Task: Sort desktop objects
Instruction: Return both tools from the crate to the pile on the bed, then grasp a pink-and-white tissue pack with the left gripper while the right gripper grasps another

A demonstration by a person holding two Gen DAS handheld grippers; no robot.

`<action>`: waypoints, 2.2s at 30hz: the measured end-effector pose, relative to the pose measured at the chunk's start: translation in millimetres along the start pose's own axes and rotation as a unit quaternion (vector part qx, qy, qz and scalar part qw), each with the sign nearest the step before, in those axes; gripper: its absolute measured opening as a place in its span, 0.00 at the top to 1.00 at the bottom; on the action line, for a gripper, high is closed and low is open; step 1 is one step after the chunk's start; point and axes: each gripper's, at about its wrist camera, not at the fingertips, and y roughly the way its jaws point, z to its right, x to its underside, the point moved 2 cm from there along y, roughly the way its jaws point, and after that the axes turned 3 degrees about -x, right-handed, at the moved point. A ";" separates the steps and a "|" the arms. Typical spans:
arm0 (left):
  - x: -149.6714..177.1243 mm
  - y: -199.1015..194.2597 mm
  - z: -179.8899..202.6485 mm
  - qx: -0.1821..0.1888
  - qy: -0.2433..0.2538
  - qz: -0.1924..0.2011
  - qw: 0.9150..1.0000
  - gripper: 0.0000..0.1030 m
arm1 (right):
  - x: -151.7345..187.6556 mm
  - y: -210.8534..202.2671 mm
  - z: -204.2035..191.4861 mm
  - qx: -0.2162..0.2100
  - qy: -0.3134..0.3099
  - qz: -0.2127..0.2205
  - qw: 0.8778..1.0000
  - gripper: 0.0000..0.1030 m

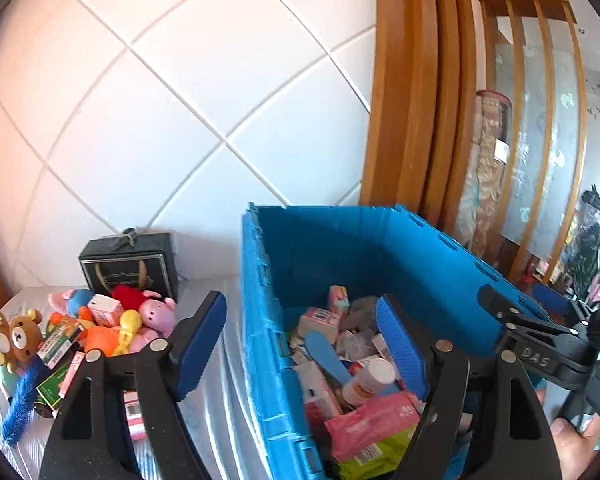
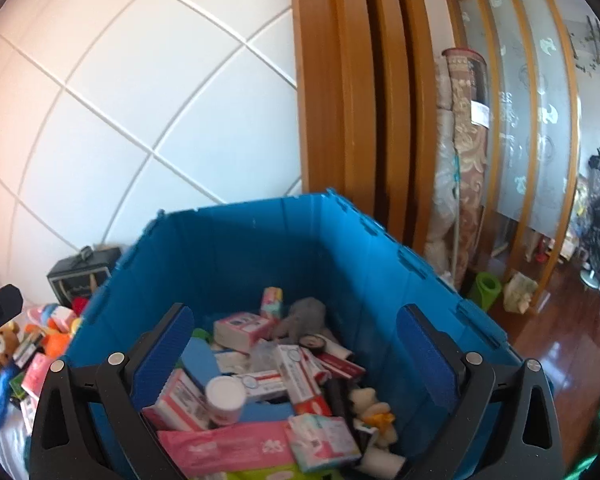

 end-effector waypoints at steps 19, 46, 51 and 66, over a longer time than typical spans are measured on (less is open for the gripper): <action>97.2 -25.9 -283.0 -0.210 -0.106 -0.082 0.968 0.24 | 19.5 -51.0 -266.2 -0.209 -0.091 0.044 0.973 0.00; 261.1 132.8 -382.3 -0.222 -0.203 -0.346 0.889 0.24 | 197.1 184.4 -352.7 -0.217 -0.143 -0.240 0.935 0.00; 270.7 147.2 -382.0 -0.231 -0.190 -0.344 0.890 0.11 | 216.7 214.3 -354.5 -0.185 -0.148 -0.270 0.933 0.00; 296.6 90.9 -394.8 -0.223 -0.183 -0.361 0.887 0.15 | 280.4 197.8 -394.7 -0.303 -0.214 -0.376 0.849 0.50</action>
